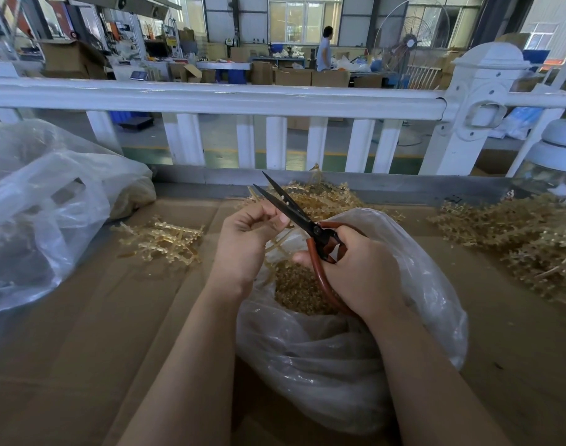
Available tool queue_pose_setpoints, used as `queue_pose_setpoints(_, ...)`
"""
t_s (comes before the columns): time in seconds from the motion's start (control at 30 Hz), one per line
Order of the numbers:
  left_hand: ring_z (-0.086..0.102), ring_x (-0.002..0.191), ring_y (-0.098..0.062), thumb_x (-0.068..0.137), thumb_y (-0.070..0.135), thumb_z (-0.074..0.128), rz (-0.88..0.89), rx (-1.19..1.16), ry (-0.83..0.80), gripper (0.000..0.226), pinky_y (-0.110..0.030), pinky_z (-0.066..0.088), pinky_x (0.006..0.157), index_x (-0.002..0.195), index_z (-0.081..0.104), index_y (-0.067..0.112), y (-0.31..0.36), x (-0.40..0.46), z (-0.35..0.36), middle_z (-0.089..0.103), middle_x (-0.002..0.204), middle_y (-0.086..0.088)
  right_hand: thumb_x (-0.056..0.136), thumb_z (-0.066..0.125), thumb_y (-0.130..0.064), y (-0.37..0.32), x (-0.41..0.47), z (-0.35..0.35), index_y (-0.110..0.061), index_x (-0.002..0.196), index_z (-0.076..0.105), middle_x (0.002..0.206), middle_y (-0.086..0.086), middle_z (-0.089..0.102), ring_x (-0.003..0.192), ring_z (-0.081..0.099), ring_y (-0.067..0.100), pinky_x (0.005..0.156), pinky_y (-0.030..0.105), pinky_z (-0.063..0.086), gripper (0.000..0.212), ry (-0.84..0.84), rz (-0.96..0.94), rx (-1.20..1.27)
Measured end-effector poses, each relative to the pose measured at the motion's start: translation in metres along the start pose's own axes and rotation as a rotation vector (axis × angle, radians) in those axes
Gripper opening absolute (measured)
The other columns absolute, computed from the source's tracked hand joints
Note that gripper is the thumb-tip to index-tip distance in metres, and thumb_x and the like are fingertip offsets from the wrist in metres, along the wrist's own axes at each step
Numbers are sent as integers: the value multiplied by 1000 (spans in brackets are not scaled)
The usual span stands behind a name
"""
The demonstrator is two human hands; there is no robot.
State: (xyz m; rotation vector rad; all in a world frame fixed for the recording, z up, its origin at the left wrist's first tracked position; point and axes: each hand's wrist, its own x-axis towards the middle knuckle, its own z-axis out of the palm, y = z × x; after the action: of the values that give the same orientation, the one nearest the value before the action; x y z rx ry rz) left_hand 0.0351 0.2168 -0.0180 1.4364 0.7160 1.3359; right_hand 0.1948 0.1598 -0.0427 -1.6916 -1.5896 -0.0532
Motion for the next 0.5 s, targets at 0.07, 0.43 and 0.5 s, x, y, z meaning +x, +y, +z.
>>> queue_pose_setpoints(0.07, 62, 86, -11, 89, -1, 64, 11, 11, -5, 11, -23, 51, 83, 83, 69, 7, 0, 0, 0, 68, 85, 3, 66, 42, -92, 0, 0, 0, -21, 94, 70, 79, -15, 68, 72, 62, 4, 67, 28, 57, 81, 6, -2, 11)
queue_pose_setpoints(0.43, 61, 81, -7, 91, -3, 60, 2, -16, -18, 17, -17, 50, 78, 82, 68, 9, 2, 0, 2, 68, 80, 7, 63, 45, -91, -2, 0, -1, -19, 87, 70, 76, -13, 69, 72, 64, 5, 67, 31, 56, 80, 5, 11, 10)
queue_pose_setpoints(0.5, 61, 83, -9, 91, -3, 59, -6, -6, -19, 19, -19, 50, 81, 81, 68, 11, 2, 0, 2, 68, 82, 5, 63, 44, -91, -1, 0, 0, -20, 87, 70, 77, -14, 69, 72, 63, 4, 67, 29, 56, 79, 5, 9, 12)
